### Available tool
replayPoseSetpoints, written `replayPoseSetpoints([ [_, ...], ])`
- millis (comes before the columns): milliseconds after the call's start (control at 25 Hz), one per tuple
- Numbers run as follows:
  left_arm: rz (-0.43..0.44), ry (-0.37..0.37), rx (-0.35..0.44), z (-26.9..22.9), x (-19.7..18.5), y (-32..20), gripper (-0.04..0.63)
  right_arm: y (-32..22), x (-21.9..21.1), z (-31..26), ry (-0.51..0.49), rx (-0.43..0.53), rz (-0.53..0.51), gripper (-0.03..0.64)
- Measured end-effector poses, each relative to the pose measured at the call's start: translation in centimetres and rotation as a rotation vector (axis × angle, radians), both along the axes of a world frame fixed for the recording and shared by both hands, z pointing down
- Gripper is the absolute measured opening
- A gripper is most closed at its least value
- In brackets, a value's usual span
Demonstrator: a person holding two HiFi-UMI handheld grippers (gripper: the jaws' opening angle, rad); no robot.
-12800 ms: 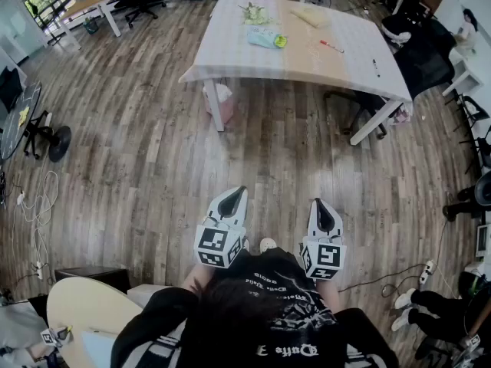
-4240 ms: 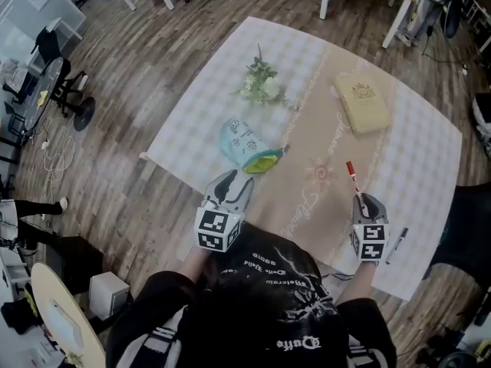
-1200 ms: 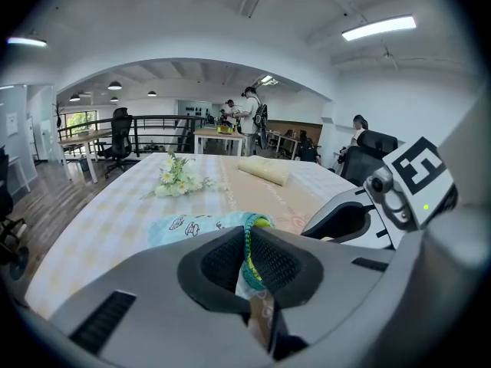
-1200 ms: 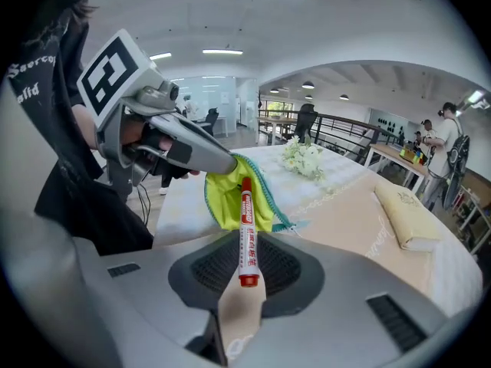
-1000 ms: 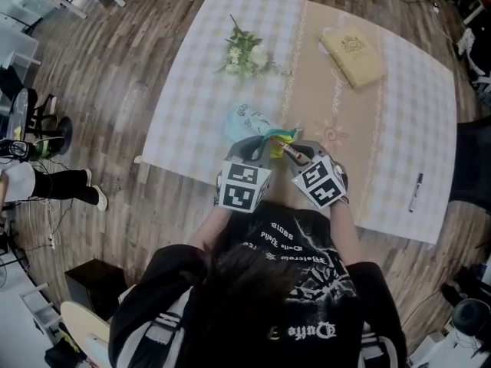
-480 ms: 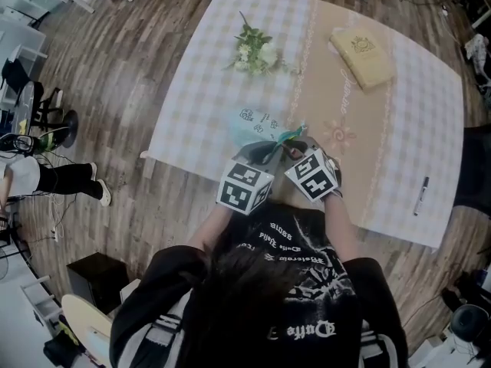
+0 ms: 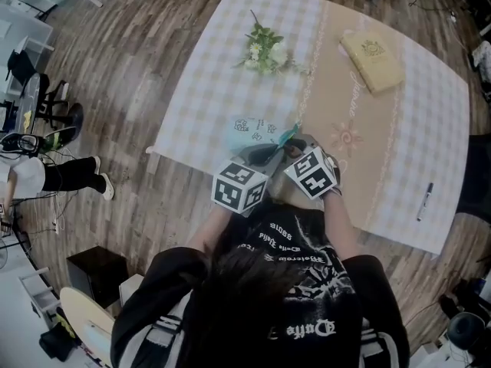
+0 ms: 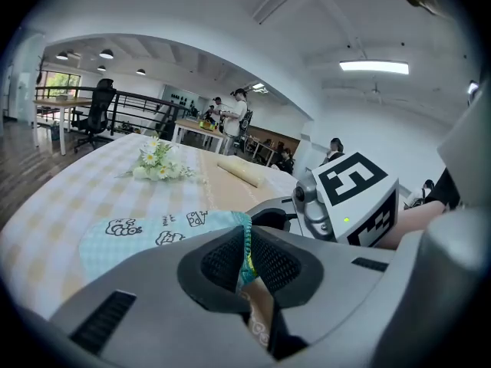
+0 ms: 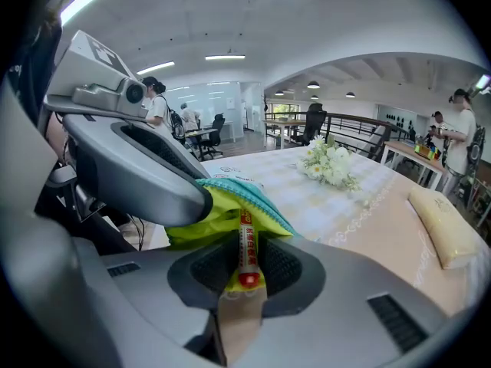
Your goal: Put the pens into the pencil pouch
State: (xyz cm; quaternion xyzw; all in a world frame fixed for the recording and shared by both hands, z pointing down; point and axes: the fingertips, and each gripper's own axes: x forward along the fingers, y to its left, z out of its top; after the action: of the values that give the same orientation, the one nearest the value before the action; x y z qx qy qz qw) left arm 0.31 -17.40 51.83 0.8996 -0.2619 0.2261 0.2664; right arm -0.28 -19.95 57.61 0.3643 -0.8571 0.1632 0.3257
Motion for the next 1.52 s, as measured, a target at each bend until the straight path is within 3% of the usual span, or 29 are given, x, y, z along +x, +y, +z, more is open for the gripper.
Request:
replayPoseSetpoints([
  [160,-0.014,0.018,-0.012,0.0,-0.3,-0.2,0.040,-0.2,0.0,-0.4,-0.008,0.030,0.022,0.097],
  [280,-0.026,0.027,-0.020,0.0,-0.4,-0.3,0.040,0.0,-0.1,-0.5,-0.028,0.025,0.027,0.142],
  [640,-0.071,0.039,-0.037,0.3,-0.4,-0.6,0.040,2.0,1.4,-1.5,0.000,0.043,-0.026,0.201],
  [840,-0.082,0.059,-0.056,0.2,0.1,-0.7,0.040,4.1,3.1,-3.3,-0.068,0.042,0.020,0.203],
  [1200,-0.108,0.068,-0.059,0.7,0.6,-1.2,0.040,7.2,8.4,-5.6,-0.092,0.100,0.221,0.206],
  [1520,-0.090,0.040,-0.029,1.0,2.0,-1.3,0.040,11.6,17.2,-4.7,-0.072,0.096,0.504,0.204],
])
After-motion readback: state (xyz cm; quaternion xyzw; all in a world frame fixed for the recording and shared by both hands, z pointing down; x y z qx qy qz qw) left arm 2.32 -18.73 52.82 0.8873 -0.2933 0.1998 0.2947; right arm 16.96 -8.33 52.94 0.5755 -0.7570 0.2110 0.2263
